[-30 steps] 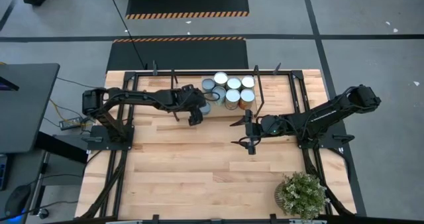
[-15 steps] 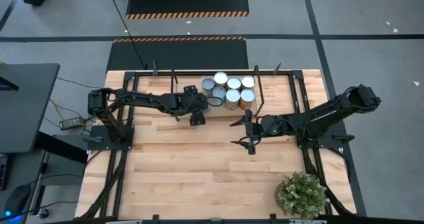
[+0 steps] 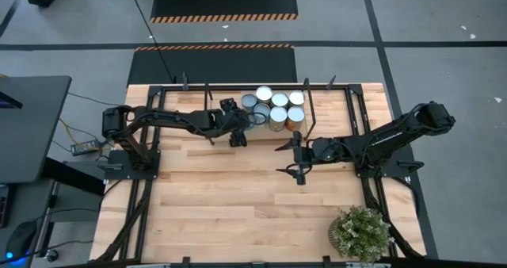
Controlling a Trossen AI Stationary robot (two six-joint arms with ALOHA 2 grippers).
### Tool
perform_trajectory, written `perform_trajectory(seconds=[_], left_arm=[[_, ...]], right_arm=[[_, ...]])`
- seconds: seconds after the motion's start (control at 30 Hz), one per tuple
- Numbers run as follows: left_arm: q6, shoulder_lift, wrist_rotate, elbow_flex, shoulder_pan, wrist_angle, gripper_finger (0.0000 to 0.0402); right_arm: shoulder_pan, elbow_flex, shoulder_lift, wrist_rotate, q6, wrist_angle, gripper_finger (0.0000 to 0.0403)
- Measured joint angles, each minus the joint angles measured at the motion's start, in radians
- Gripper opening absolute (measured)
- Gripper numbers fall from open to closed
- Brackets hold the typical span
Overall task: Pick and place cans onto a shelf
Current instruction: Adjust the canned corn on the shelf
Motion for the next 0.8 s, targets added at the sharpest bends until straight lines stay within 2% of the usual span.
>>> perform_trajectory(seconds=[0.2,0.3,0.4,0.53,0.8], left_arm=[[-0.105,-0.009,0.006,0.127,-0.024,-0.221,0.0399],[-0.108,-0.01,0.003,0.173,-0.011,-0.299,0.0399],[-0.048,-0.009,0.059,0.215,0.019,-0.304,0.0399],[0.049,-0.01,0.272,0.257,0.092,-0.253,0.0399],[-0.002,0.045,0.271,0.387,0.259,-0.234,0.0399]], right_arm=[[0.0,0.0,0.0,0.052,0.007,-0.004,0.0338],[0.0,0.005,0.0,0.067,0.036,-0.021,0.0338],[0.0,0.026,0.0,0.09,0.054,-0.067,0.0337],[0.001,0.043,0.0,0.116,0.063,-0.106,0.0332],[-0.002,0.043,0.0,0.137,0.05,-0.101,0.0327]])
